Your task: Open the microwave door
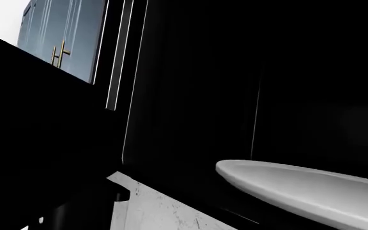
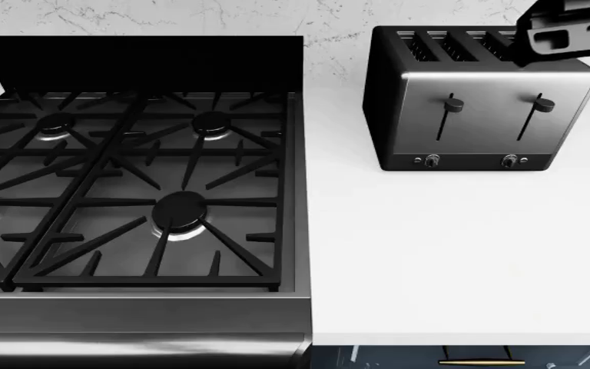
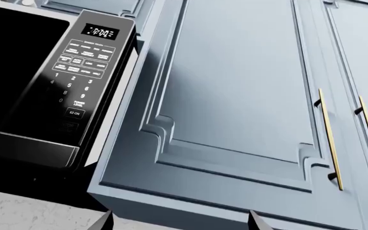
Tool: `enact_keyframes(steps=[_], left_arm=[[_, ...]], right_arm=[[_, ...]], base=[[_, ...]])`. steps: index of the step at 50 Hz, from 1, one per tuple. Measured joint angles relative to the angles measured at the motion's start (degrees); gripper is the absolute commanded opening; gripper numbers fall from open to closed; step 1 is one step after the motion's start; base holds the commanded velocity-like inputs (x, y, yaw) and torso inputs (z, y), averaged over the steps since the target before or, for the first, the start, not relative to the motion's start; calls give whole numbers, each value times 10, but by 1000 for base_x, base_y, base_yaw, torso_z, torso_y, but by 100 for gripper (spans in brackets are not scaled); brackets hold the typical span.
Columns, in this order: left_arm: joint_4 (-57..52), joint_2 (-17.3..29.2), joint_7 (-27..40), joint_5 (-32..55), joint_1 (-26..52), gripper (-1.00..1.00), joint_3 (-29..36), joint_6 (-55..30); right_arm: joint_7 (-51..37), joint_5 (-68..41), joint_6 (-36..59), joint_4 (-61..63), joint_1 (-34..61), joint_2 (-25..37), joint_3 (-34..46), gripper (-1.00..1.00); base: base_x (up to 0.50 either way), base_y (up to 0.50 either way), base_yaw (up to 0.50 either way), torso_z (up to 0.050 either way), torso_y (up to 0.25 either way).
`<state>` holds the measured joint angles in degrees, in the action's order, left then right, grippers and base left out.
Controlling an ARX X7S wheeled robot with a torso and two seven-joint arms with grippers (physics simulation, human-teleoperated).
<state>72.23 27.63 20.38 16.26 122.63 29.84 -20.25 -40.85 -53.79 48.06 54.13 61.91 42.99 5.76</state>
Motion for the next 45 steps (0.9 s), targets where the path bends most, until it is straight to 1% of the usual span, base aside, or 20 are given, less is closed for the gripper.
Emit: enact_keyframes(steps=[9,20,38,45], left_arm=[[16,-5,-12,-28,27,100,-3,2],[23,9,-22,-69,59,100,-2,-7],[14,57,-32,-133,103,100,18,-35],[-6,85,-44,-182,113,100,0,-59]], right_arm=[[-9,-15,7,4,10,2,-1,100],[-11,-16,5,2,17,0,5,100],[0,7,-12,-9,13,-7,21,100],[2,12,-14,-13,18,-9,27,100]], base=[[0,0,0,0,0],[0,0,0,0,0],[0,0,0,0,0],[0,0,0,0,0]])
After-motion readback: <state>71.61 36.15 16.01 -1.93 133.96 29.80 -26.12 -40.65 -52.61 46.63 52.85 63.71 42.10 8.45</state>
